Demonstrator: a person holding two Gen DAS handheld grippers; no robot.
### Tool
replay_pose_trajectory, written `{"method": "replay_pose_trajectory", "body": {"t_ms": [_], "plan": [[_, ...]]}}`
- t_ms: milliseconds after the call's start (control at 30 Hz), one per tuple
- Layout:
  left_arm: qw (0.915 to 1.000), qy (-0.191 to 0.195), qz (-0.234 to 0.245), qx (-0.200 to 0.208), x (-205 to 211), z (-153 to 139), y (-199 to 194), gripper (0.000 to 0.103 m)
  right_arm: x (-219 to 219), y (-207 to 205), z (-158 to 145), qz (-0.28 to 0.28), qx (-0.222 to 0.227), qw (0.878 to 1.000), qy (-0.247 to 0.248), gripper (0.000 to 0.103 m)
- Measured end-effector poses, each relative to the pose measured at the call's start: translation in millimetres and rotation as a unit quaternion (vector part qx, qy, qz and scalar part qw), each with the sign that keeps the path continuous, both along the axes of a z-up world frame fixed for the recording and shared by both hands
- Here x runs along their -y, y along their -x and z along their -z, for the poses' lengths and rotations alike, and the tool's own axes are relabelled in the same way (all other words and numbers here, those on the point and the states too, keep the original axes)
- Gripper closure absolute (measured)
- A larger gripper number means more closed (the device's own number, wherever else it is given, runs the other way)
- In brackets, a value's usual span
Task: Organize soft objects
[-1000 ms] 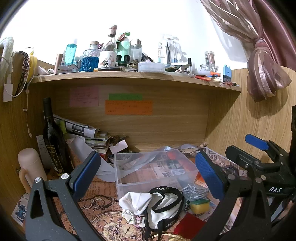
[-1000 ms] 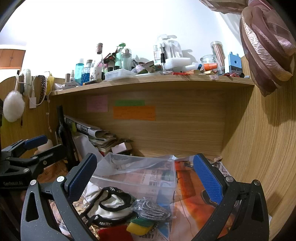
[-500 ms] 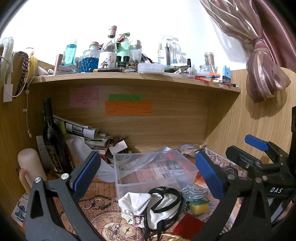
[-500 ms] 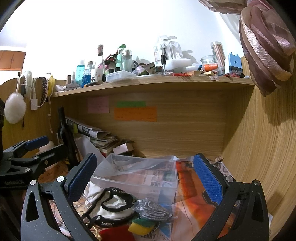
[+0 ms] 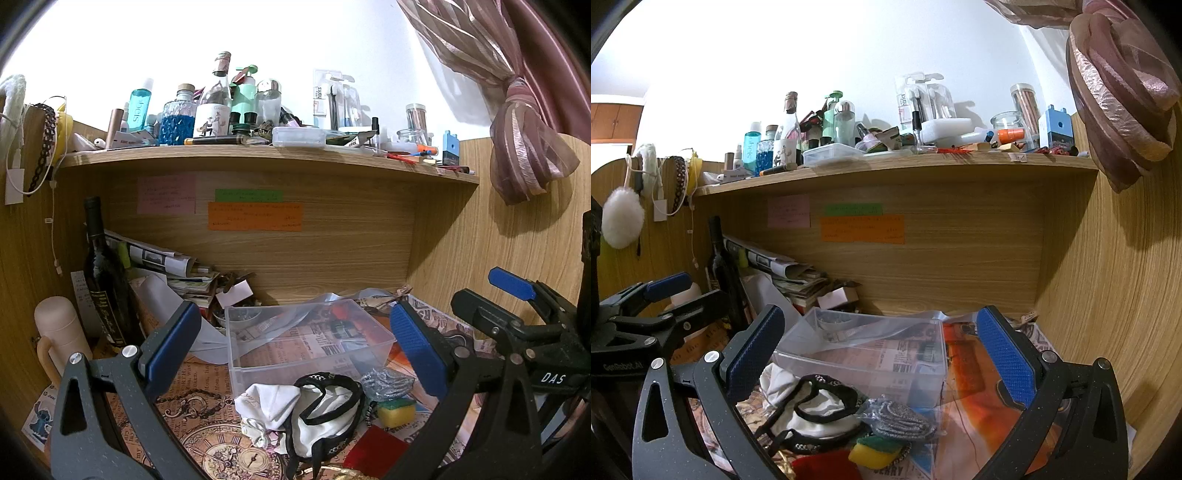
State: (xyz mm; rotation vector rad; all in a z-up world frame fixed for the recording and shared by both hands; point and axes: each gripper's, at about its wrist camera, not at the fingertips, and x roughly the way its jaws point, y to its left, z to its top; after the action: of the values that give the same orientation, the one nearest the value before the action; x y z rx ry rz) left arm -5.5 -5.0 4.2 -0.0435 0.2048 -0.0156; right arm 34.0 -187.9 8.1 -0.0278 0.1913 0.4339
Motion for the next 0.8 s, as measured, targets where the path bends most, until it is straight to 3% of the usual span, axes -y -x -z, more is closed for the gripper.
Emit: {"method": "replay_pose_trajectory", "body": {"t_ms": [800], "plan": [[1.0,0.002,0.0,0.0,-0.7,1.1,-0.2,0.0,-0.4,1.1,0.4,-0.001,0.001,1.0,-0.001,0.0]]}}
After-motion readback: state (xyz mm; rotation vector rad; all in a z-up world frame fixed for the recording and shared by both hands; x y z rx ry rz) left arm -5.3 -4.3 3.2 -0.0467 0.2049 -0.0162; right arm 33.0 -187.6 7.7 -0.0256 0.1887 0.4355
